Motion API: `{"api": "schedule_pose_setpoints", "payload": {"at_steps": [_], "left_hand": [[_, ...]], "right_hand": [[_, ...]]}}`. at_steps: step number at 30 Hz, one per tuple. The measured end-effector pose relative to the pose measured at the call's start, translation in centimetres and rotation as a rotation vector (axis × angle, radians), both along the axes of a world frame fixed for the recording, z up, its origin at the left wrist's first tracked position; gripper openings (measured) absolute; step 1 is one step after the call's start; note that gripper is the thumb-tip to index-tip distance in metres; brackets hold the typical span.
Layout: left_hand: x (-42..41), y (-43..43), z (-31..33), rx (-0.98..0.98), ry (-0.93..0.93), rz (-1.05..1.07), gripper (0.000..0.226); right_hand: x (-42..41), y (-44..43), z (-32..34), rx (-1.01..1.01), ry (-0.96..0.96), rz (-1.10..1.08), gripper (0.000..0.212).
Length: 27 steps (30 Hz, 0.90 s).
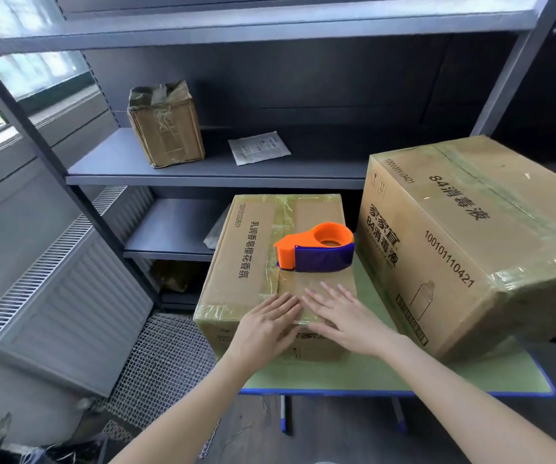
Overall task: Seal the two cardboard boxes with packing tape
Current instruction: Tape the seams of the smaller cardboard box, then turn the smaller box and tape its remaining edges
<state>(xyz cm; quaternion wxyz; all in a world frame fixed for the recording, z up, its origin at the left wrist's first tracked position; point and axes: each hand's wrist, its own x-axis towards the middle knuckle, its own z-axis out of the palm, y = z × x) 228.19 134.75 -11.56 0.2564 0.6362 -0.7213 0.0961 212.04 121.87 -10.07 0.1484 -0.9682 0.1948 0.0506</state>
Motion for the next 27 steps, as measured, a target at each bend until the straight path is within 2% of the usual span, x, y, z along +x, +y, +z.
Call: {"api": "schedule_pose_setpoints", "payload": {"at_steps": [2,4,7,9,13,16,18,22,27], "left_hand": [[0.0,0.4,0.2,0.014,0.021,0.062,0.036],[0.4,1.1,0.3,0.004,0.081,0.198,0.032],[2.1,2.5,0.3,-0.012,0.186,0.399,0.028],[3.0,3.2,0.4,0.01,0.202,0.468,0.028],[3.8,3.5,0.3,0.113,0.245,0.564,0.039],[3.9,3.4,0.0,0.166,0.221,0.589,0.042],[3.9,3.4,0.0,0.201,0.136,0.592,0.043],[3.3,3.1,0.5,0.249,-0.014,0.587,0.036],[2.8,2.5,0.5,0.237,-0.055,0.542,0.037]], "right_hand": [[-0.2,-0.5,0.7,0.073,-0.126,-0.092,0.057],[-0.6,-1.3,1.5,0.045,-0.299,-0.252,0.048],[-0.7,-2.6,2.8,-0.147,-0.463,-0.347,0.036],[-0.1,-3.5,3.3,-0.249,-0.499,-0.35,0.037],[1.8,-5.1,4.1,-0.25,-0.349,-0.319,0.054],[3.4,-5.9,4.0,-0.248,-0.218,-0.256,0.057],[4.2,-6.1,3.9,-0.265,-0.16,-0.241,0.053],[4.8,-6.3,4.7,-0.285,-0.114,-0.258,0.026],[4.6,-5.7,5.0,-0.241,-0.145,-0.25,0.02]]}}
